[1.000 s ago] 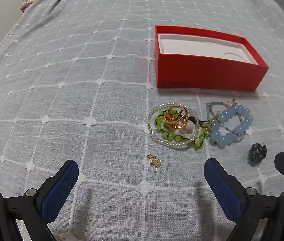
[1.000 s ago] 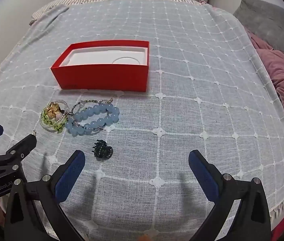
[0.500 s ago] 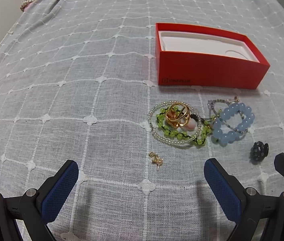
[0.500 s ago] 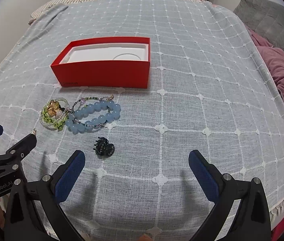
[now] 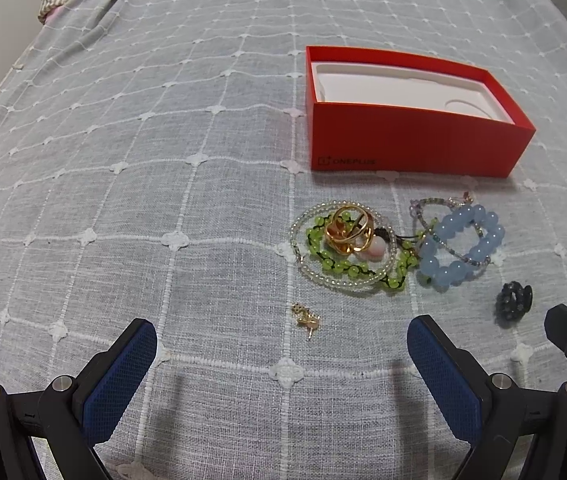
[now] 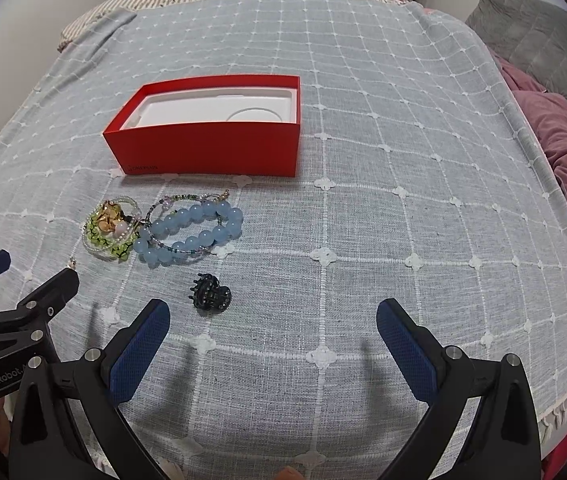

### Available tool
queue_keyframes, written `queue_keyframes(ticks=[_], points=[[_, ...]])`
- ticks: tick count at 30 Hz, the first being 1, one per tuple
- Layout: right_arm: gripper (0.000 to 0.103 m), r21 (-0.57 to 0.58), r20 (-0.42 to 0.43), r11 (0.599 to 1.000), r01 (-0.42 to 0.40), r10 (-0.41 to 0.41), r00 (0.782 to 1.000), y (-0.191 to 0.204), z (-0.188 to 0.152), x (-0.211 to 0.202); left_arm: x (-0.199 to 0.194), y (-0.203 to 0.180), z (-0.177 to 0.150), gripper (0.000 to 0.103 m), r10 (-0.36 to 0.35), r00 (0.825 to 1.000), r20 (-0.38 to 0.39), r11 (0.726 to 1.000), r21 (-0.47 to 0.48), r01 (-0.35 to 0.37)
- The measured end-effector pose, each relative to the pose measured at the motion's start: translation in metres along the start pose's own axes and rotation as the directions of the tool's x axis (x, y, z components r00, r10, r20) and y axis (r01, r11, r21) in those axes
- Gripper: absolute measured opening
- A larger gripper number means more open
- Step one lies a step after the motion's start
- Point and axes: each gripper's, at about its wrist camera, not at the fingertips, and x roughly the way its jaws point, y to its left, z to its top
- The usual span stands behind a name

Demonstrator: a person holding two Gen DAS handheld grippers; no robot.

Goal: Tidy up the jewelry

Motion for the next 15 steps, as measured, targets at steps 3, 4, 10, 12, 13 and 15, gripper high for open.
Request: queue_keyframes(ticks=[3,4,10,12,13,15], points=[[0.103,0.000,-0.001,1.000,-0.001,0.001,1.000,0.0002,-0.0001,0.0002,-0.0002,0.0002,0.0003,0.103,-0.001,1.000,0.000,1.000,0.000,0.001],[0.103,0.000,-0.001,1.000,0.000,0.000,1.000,0.0002,-0.0002,0.0001,-0.0002,0.0001,0.0004,0.103,0.000,1.000,0.000,1.000,0.000,0.000],[0.103,0.000,0.000,1.000,0.000,0.000,1.000,0.0006,-0.0006,0.0005,-0.0004,0.0004,0.0007,0.103,-0.001,1.000,-0.001,1.000,0.000,0.001],[0.103,0.000,-0.001,1.000,0.000,0.000,1.000,0.0006,-0.0006,0.0006,-0.0009,0.0001,0.0009,0.103,0.000,1.000,0.000,1.000,0.000,0.000],[0.103,0.000,-0.001,1.000,0.000,0.000,1.000,0.0006,-0.0006,0.0006,-0.0010,-0.0002,0.0008,0.103,0.001,1.000,0.001,1.000,0.001,-0.001],[0.103,-0.001,-0.001,1.000,-0.001,0.001,1.000,0.0006,-0.0005,0.0005,-0.0013,-0.0006,0.0007,0.103,0.003,1.000,0.003,1.000,0.001,-0.003]])
